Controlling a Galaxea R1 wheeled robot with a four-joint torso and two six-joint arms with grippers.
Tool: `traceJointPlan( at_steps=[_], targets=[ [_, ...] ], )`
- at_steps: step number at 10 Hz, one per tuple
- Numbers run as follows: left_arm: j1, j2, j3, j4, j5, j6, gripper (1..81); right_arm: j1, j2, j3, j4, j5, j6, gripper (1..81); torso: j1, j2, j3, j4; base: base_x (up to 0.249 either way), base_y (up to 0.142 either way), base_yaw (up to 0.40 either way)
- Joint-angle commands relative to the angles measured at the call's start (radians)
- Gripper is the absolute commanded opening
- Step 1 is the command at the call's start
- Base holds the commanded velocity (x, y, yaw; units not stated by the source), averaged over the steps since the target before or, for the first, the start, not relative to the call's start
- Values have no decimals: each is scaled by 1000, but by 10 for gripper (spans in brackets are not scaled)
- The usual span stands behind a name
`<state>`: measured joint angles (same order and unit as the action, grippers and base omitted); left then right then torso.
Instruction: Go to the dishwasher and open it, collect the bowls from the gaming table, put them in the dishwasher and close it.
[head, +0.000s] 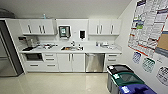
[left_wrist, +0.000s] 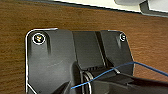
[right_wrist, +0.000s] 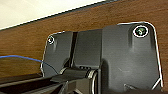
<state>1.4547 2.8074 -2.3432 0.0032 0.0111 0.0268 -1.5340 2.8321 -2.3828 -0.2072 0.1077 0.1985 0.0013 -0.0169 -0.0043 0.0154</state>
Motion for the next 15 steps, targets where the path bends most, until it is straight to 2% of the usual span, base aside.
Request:
traceJointPlan(
  at_steps=[1, 15],
  targets=[
    [-56, -11, 12, -11, 50, 2, 811, 59, -6, 8, 2, -43, -5, 811, 0, 0, 0, 0, 94, 0, 0],
    [-56, -11, 12, -22, 33, 2, 811, 56, -4, 2, -1, -46, -7, 811, 0, 0, 0, 0, 102, 0, 0]
  ],
)
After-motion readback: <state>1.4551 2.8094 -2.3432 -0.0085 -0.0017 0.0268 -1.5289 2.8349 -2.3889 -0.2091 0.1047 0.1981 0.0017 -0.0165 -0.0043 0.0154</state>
